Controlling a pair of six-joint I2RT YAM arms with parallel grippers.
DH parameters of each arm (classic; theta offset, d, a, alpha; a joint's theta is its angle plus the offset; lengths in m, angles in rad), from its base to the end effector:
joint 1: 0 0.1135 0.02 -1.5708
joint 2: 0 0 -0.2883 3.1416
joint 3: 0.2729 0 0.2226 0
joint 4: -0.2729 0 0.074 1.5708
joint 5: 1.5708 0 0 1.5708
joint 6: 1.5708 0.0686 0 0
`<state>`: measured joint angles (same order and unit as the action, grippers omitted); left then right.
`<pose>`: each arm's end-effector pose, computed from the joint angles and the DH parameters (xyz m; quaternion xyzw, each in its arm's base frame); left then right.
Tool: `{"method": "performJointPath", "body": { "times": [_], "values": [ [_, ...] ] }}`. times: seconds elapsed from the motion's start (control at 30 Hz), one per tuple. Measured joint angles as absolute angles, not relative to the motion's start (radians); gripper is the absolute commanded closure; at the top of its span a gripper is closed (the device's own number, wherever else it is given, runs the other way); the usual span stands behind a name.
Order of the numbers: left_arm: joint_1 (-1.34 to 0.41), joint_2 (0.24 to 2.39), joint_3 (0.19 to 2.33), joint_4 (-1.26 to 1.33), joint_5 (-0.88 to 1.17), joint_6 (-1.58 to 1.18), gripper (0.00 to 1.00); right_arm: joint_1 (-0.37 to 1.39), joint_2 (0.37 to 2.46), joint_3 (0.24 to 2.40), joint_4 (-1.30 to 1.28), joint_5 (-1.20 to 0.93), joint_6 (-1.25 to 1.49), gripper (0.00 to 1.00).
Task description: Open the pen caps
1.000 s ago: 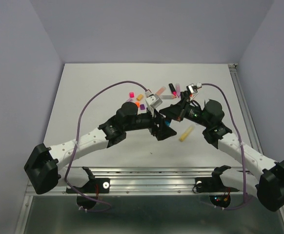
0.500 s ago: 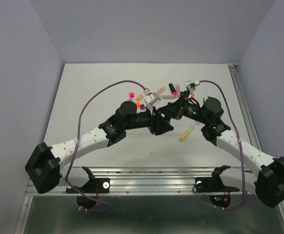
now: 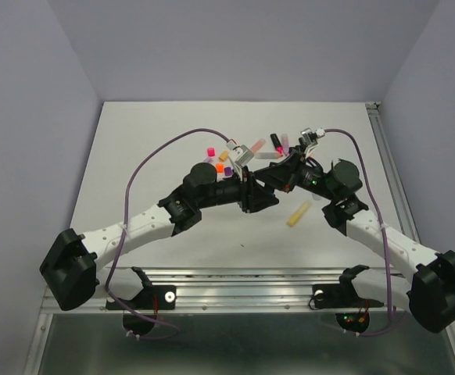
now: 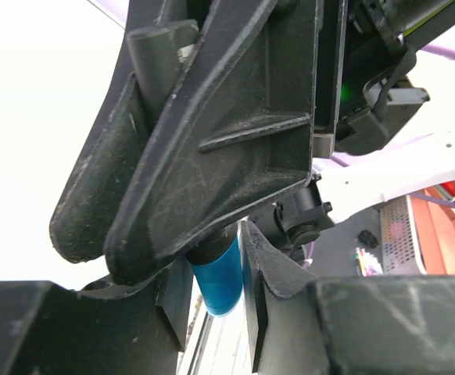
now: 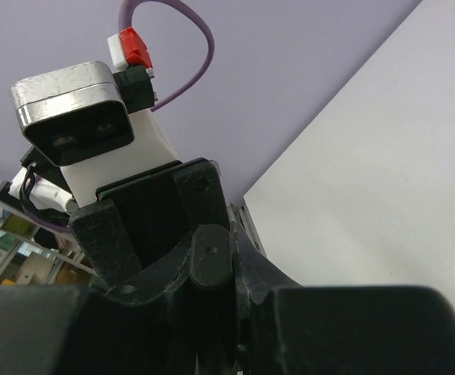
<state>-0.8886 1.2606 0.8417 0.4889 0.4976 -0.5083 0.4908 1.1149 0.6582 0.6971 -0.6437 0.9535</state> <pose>0.1550 -0.2428 0.3650 0.3018 0.6150 -0.5844 0.4349 0.1897 0.1481 0.3624 -0.1080 0.6270 0.6399 0.4310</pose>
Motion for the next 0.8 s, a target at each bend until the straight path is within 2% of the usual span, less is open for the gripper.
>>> {"method": "performJointPath", "body": {
  "times": [0.1, 0.2, 0.47, 0.63, 0.8],
  "values": [
    [-0.889, 1.261, 0.842, 0.499, 0.498, -0.531, 0.74, 0.491, 1.113, 0.643, 0.744, -0.643, 0.969, 0.99],
    [-0.889, 1.261, 0.842, 0.507, 0.498, -0.545, 1.00, 0.491, 1.113, 0.638, 0.772, -0.641, 0.976, 0.99],
    [-0.891, 1.257, 0.827, 0.542, 0.476, -0.566, 1.00, 0.493, 1.100, 0.638, 0.764, -0.597, 0.944, 0.99],
    [-0.890, 1.207, 0.743, 0.588, 0.410, -0.570, 1.00, 0.529, 1.110, 0.652, 0.675, -0.498, 0.881, 0.99],
    [-0.889, 1.164, 0.673, 0.610, 0.334, -0.598, 1.00, 0.549, 1.166, 0.675, 0.657, -0.504, 0.871, 0.99]
  ]
}}
